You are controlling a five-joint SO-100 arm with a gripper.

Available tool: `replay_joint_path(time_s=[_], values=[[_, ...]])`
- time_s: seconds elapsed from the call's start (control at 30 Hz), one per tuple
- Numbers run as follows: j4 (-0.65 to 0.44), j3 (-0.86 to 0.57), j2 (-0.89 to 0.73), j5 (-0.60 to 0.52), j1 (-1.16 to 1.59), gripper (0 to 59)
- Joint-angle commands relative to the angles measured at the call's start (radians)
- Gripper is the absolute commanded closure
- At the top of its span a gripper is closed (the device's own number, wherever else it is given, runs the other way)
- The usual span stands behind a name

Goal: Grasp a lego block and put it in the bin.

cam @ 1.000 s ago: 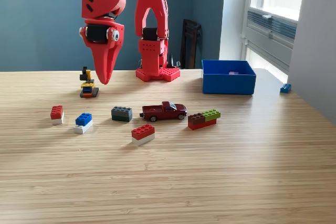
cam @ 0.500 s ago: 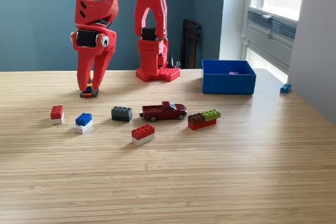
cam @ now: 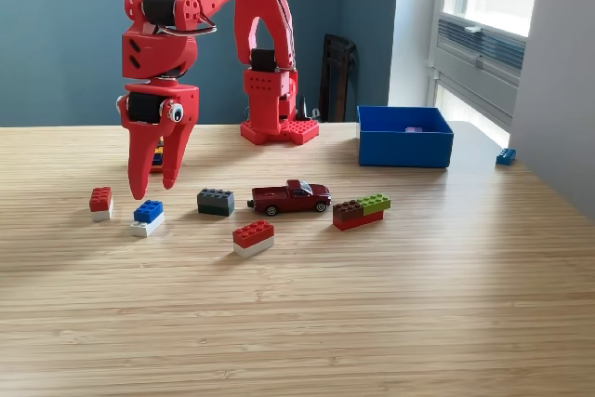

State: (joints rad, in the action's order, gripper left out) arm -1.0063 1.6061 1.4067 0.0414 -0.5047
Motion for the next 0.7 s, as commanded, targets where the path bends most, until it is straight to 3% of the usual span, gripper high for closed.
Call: replay_joint_path(time_s=[0.03,0.33,0.7], values=[[0.005,-0.106,-0.011,-0.003,-0.003,32.3],[-0.011,-0.202,-0.121,-0.018,-0.003,31.6],[-0.123,-0.337,-0.241,-0.018,0.002,32.5]])
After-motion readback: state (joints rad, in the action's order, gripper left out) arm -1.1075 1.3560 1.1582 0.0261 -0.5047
